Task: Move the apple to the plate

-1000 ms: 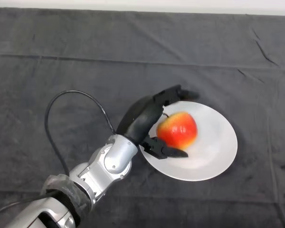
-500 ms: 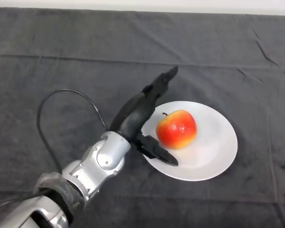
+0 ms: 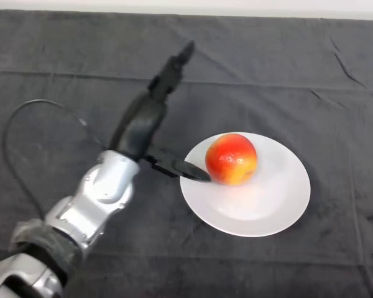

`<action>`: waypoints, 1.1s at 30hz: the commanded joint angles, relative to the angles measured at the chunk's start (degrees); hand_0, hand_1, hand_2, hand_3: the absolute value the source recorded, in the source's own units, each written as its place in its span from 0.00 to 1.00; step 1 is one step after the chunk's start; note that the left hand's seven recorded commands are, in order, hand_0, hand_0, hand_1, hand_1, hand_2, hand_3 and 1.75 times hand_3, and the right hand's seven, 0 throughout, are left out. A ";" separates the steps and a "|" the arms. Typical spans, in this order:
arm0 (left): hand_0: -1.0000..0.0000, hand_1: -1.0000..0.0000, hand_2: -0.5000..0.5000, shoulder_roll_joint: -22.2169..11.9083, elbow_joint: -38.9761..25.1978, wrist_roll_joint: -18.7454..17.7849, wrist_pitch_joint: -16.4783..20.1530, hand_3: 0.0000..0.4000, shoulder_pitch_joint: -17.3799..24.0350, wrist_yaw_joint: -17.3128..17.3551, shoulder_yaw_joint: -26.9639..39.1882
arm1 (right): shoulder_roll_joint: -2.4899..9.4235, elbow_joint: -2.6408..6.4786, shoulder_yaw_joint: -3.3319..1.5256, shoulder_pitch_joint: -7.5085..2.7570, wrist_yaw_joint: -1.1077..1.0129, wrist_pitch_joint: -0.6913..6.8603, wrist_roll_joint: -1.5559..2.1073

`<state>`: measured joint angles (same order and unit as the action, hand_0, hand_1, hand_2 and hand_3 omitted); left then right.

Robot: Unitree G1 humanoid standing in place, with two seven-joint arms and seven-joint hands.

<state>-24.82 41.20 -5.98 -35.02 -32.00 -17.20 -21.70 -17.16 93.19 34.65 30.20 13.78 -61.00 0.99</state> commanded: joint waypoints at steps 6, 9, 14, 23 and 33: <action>1.00 1.00 0.50 -5.54 -6.33 -1.06 -3.23 0.00 6.28 -3.57 6.52 | 4.57 5.79 0.55 -6.58 0.06 5.73 0.61; 1.00 1.00 0.50 -6.59 -7.04 -1.14 -4.47 0.00 8.70 -4.94 9.39 | 4.57 5.76 0.53 -6.58 0.06 5.74 0.64; 1.00 1.00 0.50 -8.21 -7.08 -1.88 -6.74 0.00 12.55 -6.49 14.31 | 4.58 5.74 0.50 -6.59 0.05 5.76 0.67; 1.00 1.00 0.50 -10.91 -6.86 -4.15 -6.82 0.00 15.64 -7.84 22.48 | 4.58 5.73 0.44 -6.59 0.05 5.77 0.73; 1.00 1.00 0.50 -10.26 -3.67 -3.92 -9.41 0.00 18.19 -10.31 28.97 | 4.58 5.75 0.40 -6.58 0.04 5.75 0.77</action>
<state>-32.87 36.23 -9.76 -43.34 -16.10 -26.95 6.37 -16.87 93.97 34.65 29.82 13.81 -60.40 1.07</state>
